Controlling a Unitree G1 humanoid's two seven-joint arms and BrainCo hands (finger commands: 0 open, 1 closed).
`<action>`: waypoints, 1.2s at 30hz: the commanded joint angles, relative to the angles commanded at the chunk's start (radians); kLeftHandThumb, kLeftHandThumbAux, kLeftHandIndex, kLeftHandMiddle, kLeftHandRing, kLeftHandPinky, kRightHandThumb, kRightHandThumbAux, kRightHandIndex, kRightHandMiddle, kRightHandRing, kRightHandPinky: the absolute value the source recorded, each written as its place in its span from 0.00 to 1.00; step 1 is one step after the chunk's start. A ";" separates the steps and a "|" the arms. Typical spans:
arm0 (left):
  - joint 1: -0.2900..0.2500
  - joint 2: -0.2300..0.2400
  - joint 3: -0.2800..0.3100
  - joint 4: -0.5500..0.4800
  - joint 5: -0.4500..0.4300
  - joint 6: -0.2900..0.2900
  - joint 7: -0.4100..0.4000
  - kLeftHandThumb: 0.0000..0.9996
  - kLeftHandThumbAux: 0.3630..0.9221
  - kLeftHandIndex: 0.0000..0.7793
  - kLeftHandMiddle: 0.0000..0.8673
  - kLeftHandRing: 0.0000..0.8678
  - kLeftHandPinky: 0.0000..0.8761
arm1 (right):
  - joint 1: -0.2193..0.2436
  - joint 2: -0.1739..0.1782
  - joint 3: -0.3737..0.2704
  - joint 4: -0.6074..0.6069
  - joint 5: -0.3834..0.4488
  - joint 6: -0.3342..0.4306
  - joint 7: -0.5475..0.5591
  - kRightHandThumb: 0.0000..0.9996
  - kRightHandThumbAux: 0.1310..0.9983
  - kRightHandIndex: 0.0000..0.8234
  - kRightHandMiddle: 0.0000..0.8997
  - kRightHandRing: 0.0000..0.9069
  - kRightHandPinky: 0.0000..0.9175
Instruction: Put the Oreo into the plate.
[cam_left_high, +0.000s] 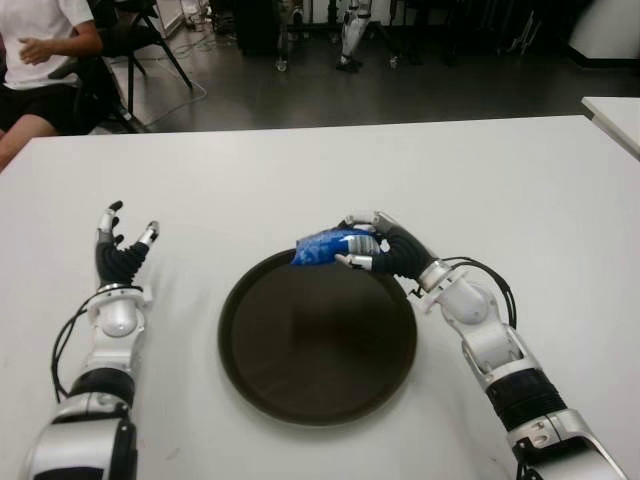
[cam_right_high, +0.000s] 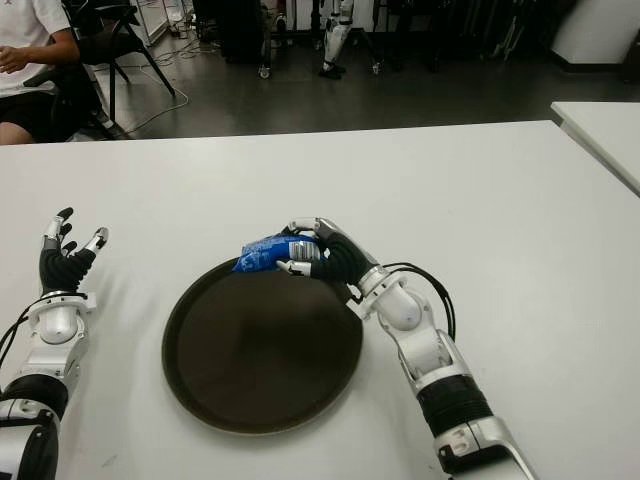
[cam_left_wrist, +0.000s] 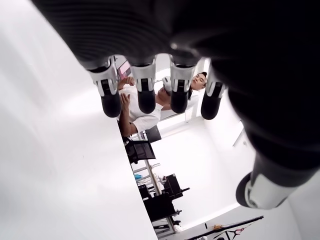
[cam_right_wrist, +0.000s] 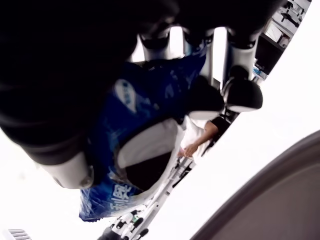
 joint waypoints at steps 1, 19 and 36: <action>0.000 0.000 0.000 0.000 0.000 0.000 -0.001 0.00 0.48 0.00 0.00 0.00 0.00 | 0.002 0.000 0.001 -0.004 -0.001 0.003 -0.001 0.85 0.63 0.49 0.57 0.93 0.92; 0.002 0.002 0.008 0.006 -0.007 -0.008 -0.001 0.00 0.50 0.00 0.00 0.00 0.00 | 0.003 -0.060 0.051 -0.061 -0.065 0.060 0.044 0.85 0.63 0.50 0.58 0.94 0.92; -0.001 0.002 0.003 0.007 0.003 -0.004 0.001 0.00 0.50 0.00 0.00 0.00 0.00 | -0.040 -0.123 0.090 -0.054 -0.084 0.056 0.125 0.65 0.58 0.43 0.51 0.65 0.58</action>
